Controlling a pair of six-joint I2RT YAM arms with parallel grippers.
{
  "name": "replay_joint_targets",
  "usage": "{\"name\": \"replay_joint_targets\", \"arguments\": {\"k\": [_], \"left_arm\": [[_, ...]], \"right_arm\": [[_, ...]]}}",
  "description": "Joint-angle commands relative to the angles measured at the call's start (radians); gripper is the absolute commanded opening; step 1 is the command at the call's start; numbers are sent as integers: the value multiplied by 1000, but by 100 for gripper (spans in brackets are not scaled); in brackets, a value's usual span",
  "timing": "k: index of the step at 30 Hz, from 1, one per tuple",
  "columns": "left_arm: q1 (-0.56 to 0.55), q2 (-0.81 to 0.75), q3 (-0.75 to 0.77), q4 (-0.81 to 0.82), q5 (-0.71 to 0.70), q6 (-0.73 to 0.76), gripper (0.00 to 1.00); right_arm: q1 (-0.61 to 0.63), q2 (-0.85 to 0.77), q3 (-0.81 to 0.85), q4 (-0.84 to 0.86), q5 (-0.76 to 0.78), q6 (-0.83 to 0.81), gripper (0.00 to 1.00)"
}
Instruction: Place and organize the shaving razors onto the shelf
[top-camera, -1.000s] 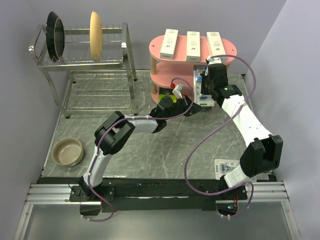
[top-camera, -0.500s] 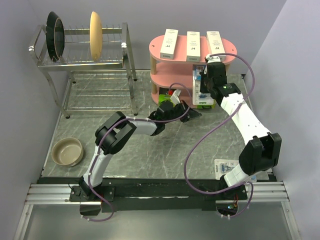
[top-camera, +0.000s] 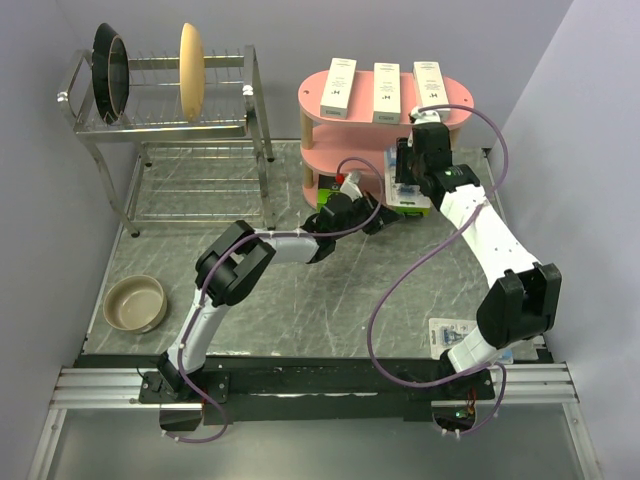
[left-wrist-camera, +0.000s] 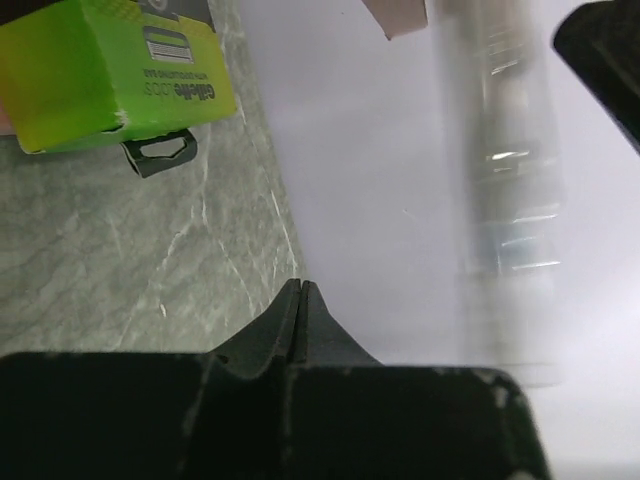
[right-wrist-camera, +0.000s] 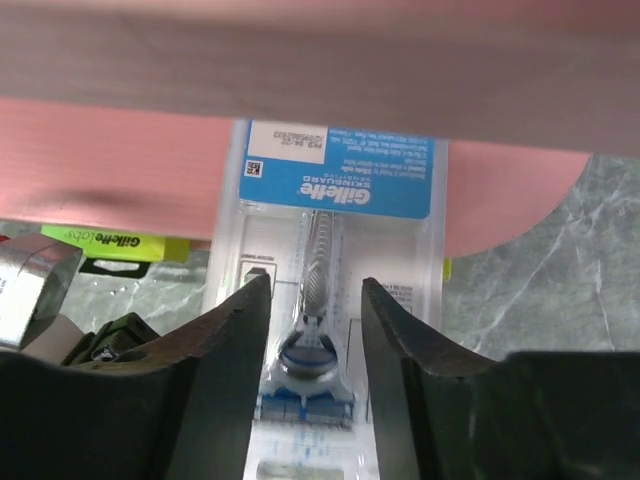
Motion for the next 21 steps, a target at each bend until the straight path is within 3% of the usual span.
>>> {"name": "replay_joint_targets", "arguments": {"k": [1, 21], "left_arm": [[6, 0, 37, 25, -11, 10, 1], [17, -44, 126, -36, -30, -24, 1]], "right_arm": [[15, -15, 59, 37, 22, -1, 50], [52, -176, 100, -75, -48, -31, 50]]}}
